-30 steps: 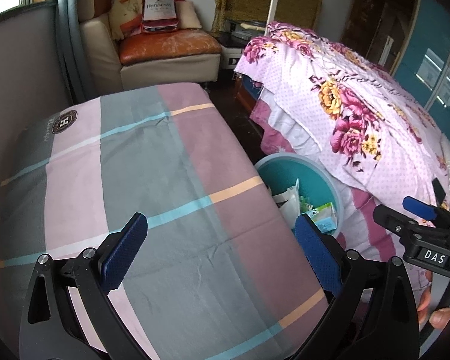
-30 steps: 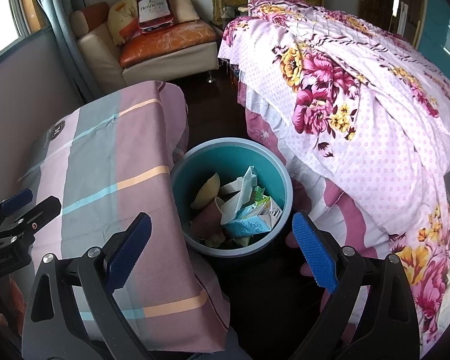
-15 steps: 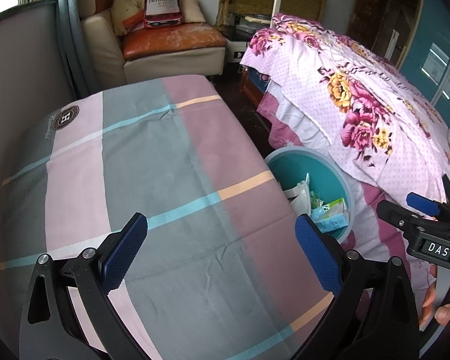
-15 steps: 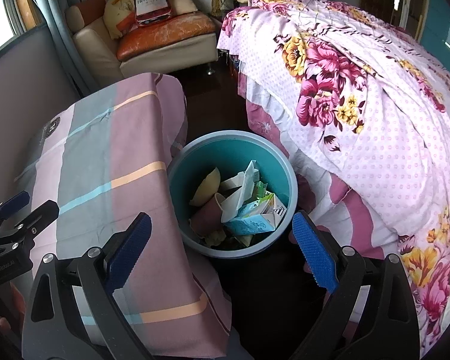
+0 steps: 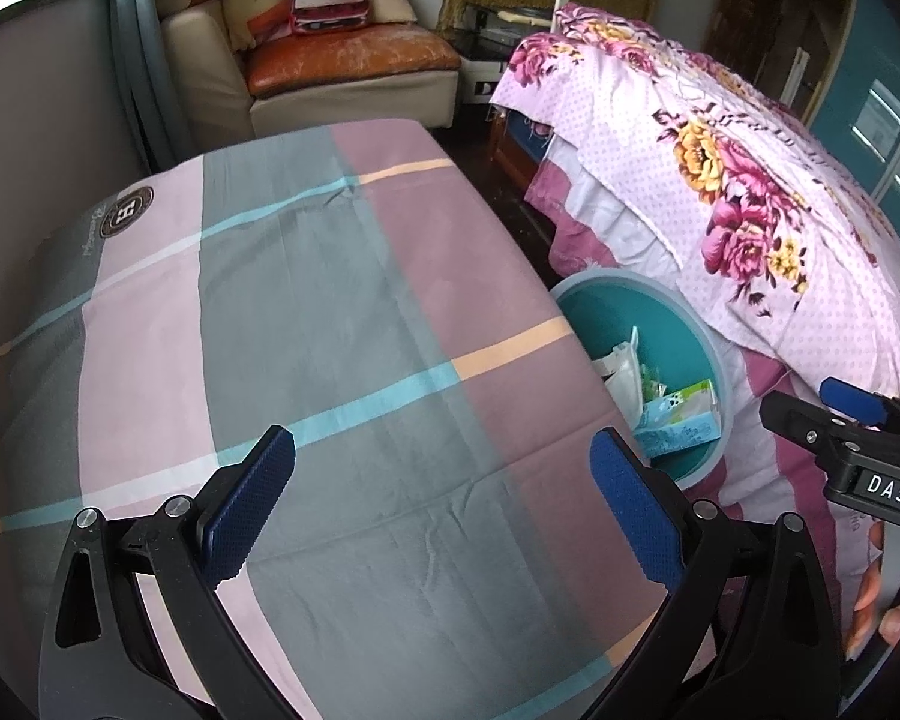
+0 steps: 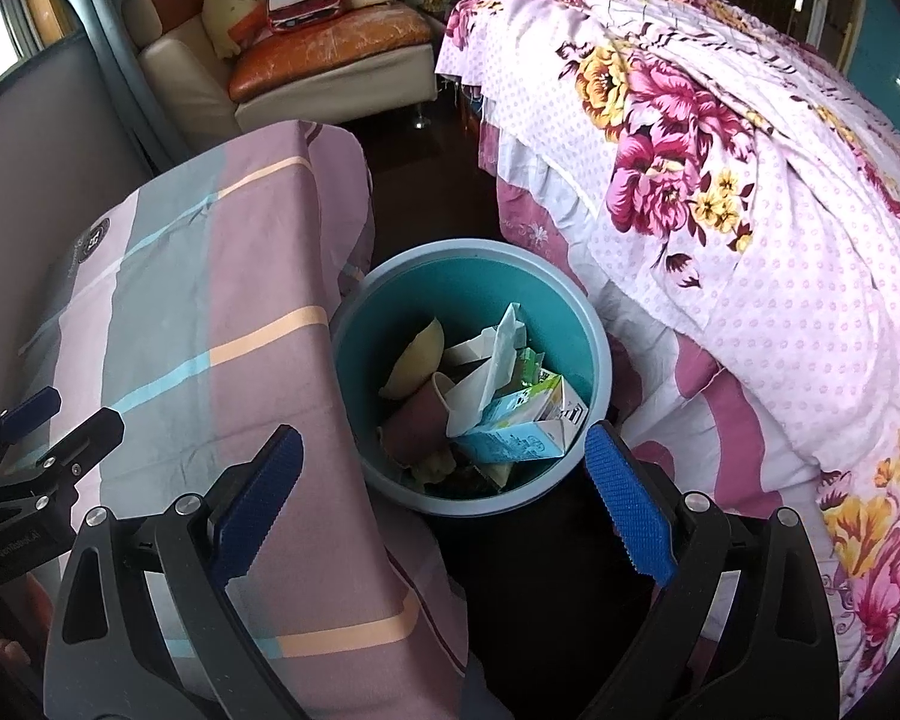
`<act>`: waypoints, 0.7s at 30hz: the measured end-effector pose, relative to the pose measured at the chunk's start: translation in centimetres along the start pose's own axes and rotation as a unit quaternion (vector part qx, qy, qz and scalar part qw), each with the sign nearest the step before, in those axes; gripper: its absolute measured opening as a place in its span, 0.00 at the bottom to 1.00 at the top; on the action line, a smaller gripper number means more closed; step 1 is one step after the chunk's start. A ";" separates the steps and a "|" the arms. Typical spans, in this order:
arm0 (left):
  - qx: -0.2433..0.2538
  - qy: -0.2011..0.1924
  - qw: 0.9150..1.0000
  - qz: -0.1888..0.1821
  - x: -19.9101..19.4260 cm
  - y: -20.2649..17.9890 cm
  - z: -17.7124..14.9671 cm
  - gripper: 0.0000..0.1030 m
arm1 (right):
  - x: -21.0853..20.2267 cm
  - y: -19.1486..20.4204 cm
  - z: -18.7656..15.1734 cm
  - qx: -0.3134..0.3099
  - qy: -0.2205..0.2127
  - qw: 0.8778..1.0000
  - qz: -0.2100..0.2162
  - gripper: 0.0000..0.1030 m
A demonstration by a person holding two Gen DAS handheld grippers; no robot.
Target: Collect trash
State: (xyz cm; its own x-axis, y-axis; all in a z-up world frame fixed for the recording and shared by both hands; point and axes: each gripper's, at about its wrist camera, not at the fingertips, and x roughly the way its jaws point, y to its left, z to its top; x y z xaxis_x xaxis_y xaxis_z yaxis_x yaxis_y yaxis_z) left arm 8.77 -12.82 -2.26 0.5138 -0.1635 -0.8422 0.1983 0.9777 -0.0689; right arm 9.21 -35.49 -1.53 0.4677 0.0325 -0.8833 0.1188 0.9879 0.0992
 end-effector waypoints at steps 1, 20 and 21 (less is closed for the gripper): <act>0.000 0.002 1.000 0.000 0.2 0.1 -0.1 0.96 | 0.1 0.0 0.0 0.000 0.001 1.000 0.000 0.88; 0.000 0.038 0.999 0.009 3.1 0.8 -1.1 0.96 | 2.7 0.1 -0.2 0.000 0.029 1.000 -0.006 0.91; -0.001 0.040 0.999 0.008 3.2 0.9 -1.1 0.96 | 2.8 0.2 -0.3 0.000 0.029 1.000 -0.007 0.91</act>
State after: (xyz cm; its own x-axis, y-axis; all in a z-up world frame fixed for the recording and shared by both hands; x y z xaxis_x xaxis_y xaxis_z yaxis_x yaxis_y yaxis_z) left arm 9.70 -12.33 -5.59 0.4489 -0.1365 -0.8831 0.1888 0.9804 -0.0556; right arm 10.31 -35.17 -4.14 0.4137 0.0285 -0.9100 0.1249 0.9883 0.0877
